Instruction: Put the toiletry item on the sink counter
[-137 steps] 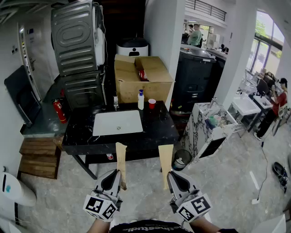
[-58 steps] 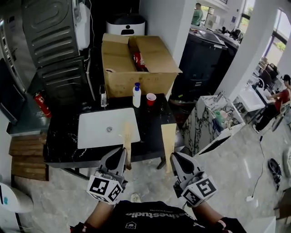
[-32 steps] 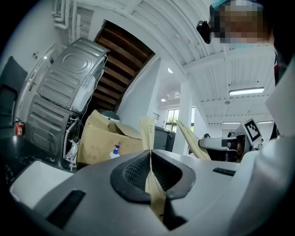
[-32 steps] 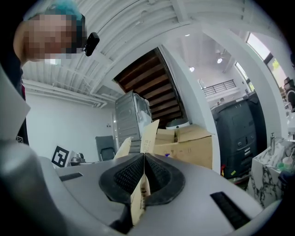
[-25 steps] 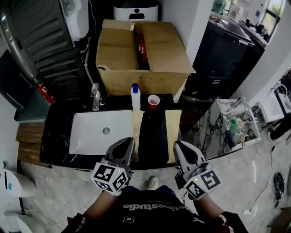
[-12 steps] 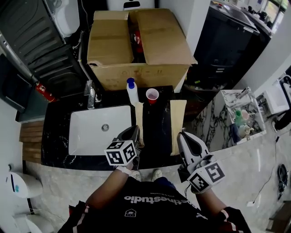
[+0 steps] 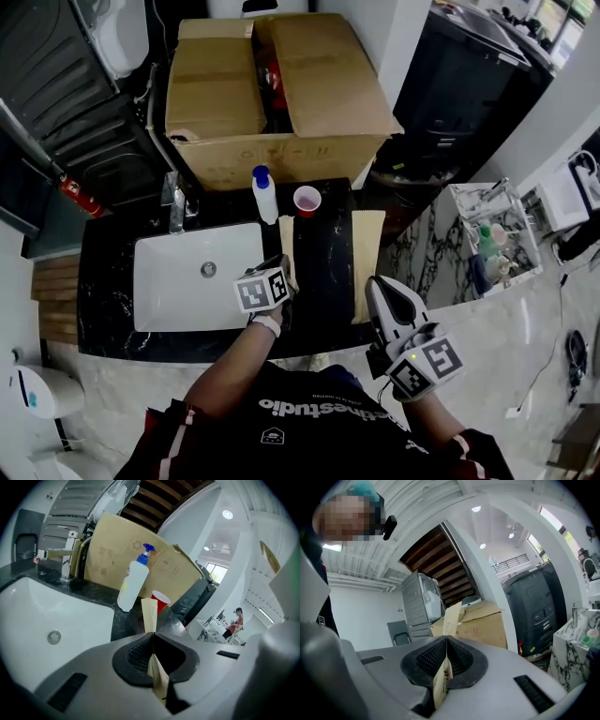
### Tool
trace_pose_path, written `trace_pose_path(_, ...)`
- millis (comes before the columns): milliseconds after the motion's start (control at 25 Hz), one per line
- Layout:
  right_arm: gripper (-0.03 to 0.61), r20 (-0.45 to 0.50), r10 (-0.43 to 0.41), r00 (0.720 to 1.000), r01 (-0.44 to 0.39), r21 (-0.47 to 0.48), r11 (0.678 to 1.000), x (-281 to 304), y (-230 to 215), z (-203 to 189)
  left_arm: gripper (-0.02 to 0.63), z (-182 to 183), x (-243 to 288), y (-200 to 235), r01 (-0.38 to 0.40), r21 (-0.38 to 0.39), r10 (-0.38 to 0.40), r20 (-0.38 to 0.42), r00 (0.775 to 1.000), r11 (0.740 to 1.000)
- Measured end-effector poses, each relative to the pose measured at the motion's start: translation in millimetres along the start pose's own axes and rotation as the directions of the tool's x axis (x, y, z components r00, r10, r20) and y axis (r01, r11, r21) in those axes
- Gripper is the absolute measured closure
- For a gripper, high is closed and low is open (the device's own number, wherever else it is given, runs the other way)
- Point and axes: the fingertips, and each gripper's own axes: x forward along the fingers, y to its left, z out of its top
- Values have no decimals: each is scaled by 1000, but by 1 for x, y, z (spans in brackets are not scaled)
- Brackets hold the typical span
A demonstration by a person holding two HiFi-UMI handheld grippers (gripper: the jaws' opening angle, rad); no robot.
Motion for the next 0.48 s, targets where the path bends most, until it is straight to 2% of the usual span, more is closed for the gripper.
trace_pose_path(160, 538, 13, -6, 1000, 5, 14, 1000, 0, -4, 5, 592, -11, 14, 10, -39, -15, 38, -47, 998, 999)
trace_pose_path(480, 537, 21, -12, 1000, 11, 31, 999, 1, -9, 5, 591, -20, 26, 11, -38, -58, 34, -79, 996, 998)
